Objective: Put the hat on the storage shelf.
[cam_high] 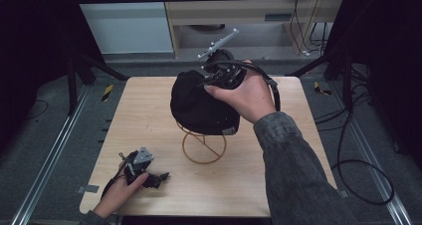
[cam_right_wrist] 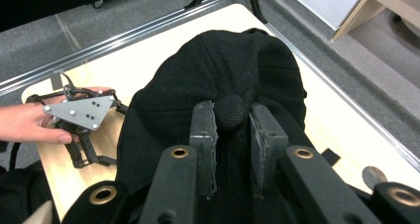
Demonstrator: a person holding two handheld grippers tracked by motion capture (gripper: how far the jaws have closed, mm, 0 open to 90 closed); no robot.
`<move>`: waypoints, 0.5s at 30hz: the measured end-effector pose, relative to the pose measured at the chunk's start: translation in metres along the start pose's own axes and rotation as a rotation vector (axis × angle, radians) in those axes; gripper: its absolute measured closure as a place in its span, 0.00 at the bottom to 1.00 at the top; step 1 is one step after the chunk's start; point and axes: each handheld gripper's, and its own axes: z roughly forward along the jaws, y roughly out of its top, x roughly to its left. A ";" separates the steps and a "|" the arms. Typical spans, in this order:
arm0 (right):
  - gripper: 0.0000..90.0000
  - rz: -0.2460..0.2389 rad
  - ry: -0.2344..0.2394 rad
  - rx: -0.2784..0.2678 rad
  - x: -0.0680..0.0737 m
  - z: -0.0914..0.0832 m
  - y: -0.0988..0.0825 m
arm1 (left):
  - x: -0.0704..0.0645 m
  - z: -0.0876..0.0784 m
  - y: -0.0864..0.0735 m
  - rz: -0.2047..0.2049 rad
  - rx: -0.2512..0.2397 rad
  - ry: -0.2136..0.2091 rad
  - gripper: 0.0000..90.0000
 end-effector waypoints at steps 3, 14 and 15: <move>0.84 0.001 0.002 0.005 0.000 0.003 -0.001 | 0.000 0.000 0.000 0.000 0.000 0.000 0.00; 0.83 -0.002 0.009 0.034 0.000 0.016 -0.003 | 0.000 0.000 0.000 -0.001 -0.001 0.000 0.00; 0.83 0.000 0.012 0.038 0.000 0.017 -0.003 | 0.000 0.000 0.000 -0.001 -0.001 0.000 0.00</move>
